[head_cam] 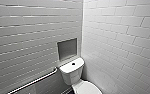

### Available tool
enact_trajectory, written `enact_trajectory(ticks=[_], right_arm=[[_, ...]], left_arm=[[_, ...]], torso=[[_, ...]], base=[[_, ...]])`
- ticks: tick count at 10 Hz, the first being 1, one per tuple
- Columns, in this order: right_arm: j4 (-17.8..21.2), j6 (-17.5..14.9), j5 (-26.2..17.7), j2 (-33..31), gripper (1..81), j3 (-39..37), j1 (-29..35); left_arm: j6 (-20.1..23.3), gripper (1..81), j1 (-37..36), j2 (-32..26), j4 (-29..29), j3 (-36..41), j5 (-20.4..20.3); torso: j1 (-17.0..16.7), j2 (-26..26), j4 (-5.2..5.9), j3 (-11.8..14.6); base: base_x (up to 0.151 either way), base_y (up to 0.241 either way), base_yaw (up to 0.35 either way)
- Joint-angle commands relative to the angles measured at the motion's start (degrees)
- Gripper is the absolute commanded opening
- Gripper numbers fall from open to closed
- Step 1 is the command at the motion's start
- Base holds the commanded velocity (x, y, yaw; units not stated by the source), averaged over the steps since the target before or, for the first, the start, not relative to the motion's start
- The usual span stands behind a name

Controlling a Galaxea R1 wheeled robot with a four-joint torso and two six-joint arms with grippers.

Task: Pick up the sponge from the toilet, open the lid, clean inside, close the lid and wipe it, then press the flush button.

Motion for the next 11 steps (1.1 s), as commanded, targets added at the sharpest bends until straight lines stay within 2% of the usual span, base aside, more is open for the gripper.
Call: enact_trajectory(ticks=[1, 2, 3, 4, 6, 7, 9, 11], right_arm=[[1.01, -0.07, -2.96, -1.67, 1.0, -0.48, 1.6], [1.01, -0.07, -2.96, -1.59, 1.0, -0.48, 1.6], [1.01, 0.02, -2.96, -1.59, 1.0, -0.48, 1.6], [1.01, 0.02, -2.87, -1.59, 1.0, -0.48, 1.52], [1.01, 0.02, -2.87, -1.5, 1.0, -0.48, 1.51], [1.01, 0.02, -2.95, -1.5, 1.0, -0.48, 1.42], [1.1, 0.02, -2.87, -1.5, 1.0, -0.83, 1.42], [1.19, 0.02, -2.96, -1.59, 1.0, -0.92, 1.25]], left_arm=[[0.34, 81.1, -1.95, -0.57, 0.13, 0.81, 3.43], [0.34, 81.1, -1.95, -0.4, 0.04, 0.81, 3.43], [0.34, 81.1, -1.95, -0.39, 0.13, 0.81, 3.43], [0.34, 81.1, -1.95, -0.31, 0.13, 0.81, 3.43], [0.34, 81.1, -1.95, -0.32, 0.13, 0.81, 3.43], [0.34, 81.1, -1.95, -0.39, 0.13, 0.81, 3.43], [0.34, 81.1, -1.95, -0.31, 0.13, 0.81, 3.35], [0.34, 81.1, -1.86, -0.22, 0.13, 0.81, 3.61]], torso=[[0.0, 0.0, 0.0, 0.0], [0.0, 0.0, 0.0, 0.0], [-2.87, 11.46, 0.0, 0.0], [-2.87, 6.17, 0.0, 0.0], [-2.87, 9.25, 0.0, 0.0], [-1.86, 5.83, 0.0, 0.0], [-1.94, 8.22, 0.0, -0.06], [-2.05, 8.74, 0.0, 4.2]], base=[[0.0, 0.0, 0.0], [0.0, 0.0, 0.0], [0.0, 0.0, 0.0], [0.0, 0.0, 0.0], [0.0, 0.0, 0.0], [0.0, 0.0, 0.0], [0.0, 0.0, 0.0], [0.0, 0.0, 0.0]])
